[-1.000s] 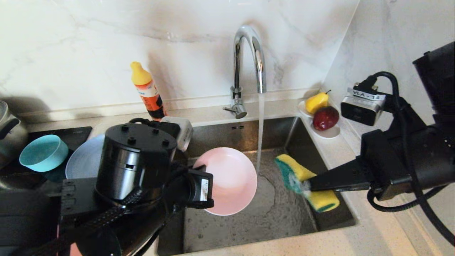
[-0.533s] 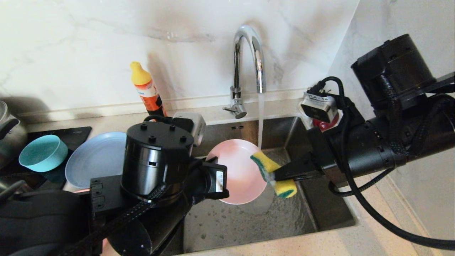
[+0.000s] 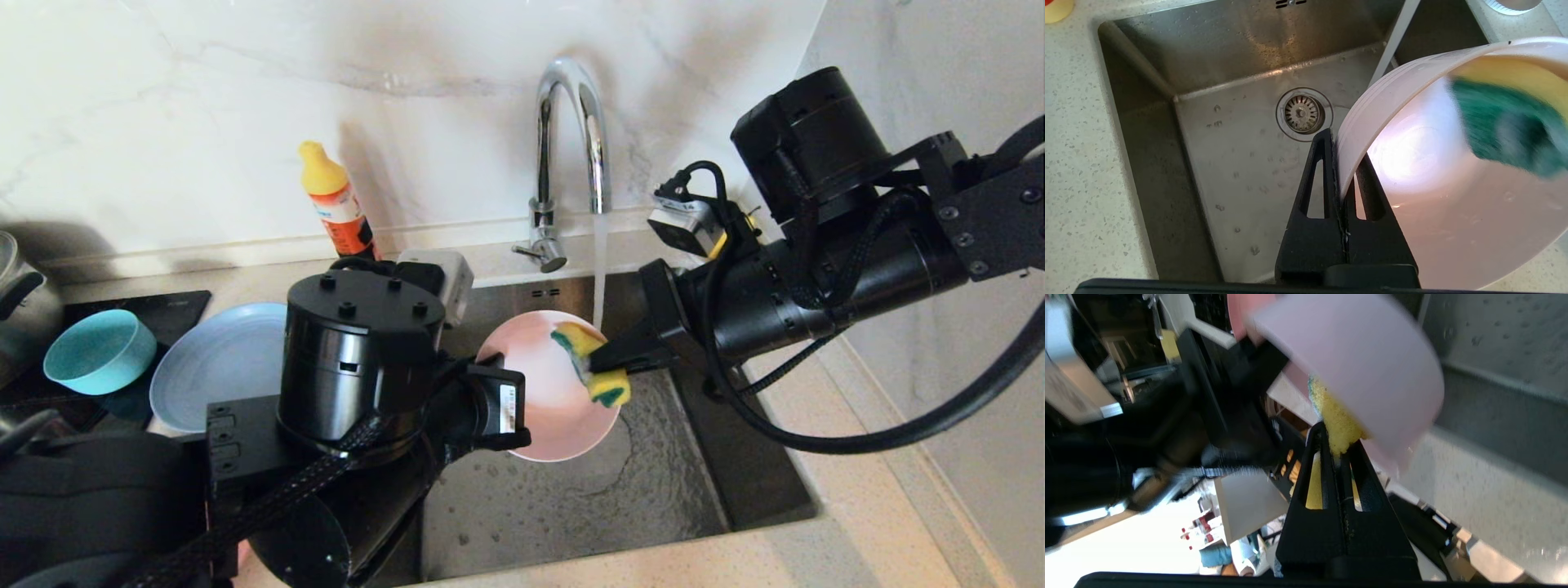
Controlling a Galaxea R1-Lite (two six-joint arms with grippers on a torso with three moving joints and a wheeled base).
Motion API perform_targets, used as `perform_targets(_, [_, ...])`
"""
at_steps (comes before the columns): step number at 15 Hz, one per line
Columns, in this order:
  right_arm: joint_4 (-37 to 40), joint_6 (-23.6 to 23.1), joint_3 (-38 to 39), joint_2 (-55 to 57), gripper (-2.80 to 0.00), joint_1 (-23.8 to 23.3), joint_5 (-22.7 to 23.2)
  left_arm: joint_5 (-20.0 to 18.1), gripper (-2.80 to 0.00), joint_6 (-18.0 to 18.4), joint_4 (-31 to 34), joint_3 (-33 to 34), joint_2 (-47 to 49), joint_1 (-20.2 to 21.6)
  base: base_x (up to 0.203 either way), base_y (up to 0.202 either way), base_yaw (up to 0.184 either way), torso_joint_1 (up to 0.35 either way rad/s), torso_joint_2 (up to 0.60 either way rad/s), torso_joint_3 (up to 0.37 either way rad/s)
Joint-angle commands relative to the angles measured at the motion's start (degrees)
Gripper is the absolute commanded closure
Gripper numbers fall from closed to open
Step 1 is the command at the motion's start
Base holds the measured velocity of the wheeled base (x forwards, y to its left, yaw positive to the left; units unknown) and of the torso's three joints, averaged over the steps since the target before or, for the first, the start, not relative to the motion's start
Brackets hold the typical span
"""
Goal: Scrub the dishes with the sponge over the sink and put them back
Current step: Wipe the bowl
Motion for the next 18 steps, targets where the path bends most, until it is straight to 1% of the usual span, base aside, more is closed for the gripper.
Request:
perform_targets(1, [0.75,0.17,-3.23,2.88,0.00,-0.14,0.15,0.15,0.00,-0.08,-0.15,0.14,-0.18,0.00,0.000,0.000,0.000,0.000,0.00,0.000])
perform_targets(4, [1.46,0.18,-5.72,4.40,0.00,0.19,0.14,0.15,0.00,0.00,-0.11,0.38,-0.56,0.00,0.000,0.000,0.000,0.000,0.00,0.000])
perform_targets(7, [3.82,0.26,-8.51,6.29,0.00,0.45,0.14,0.15,0.00,0.00,-0.13,0.38,-0.70,0.00,0.000,0.000,0.000,0.000,0.00,0.000])
perform_targets(11, [3.96,0.26,-8.86,5.11,0.00,2.31,0.14,0.06,0.00,-0.26,-0.06,0.47,-0.44,0.00,0.000,0.000,0.000,0.000,0.00,0.000])
perform_targets(14, [4.21,0.26,-9.04,4.04,0.00,2.32,0.08,0.06,0.00,-0.43,-0.15,0.73,-0.44,0.00,0.000,0.000,0.000,0.000,0.00,0.000])
perform_targets(16, [5.75,0.18,-8.98,2.67,0.00,2.26,-0.14,0.06,0.00,-0.43,-0.15,1.23,-0.62,0.00,0.000,0.000,0.000,0.000,0.00,0.000])
perform_targets(18, [6.61,-0.01,-8.30,1.64,0.00,1.46,-1.12,0.06,0.00,-0.43,-0.15,1.26,-0.70,0.00,0.000,0.000,0.000,0.000,0.00,0.000])
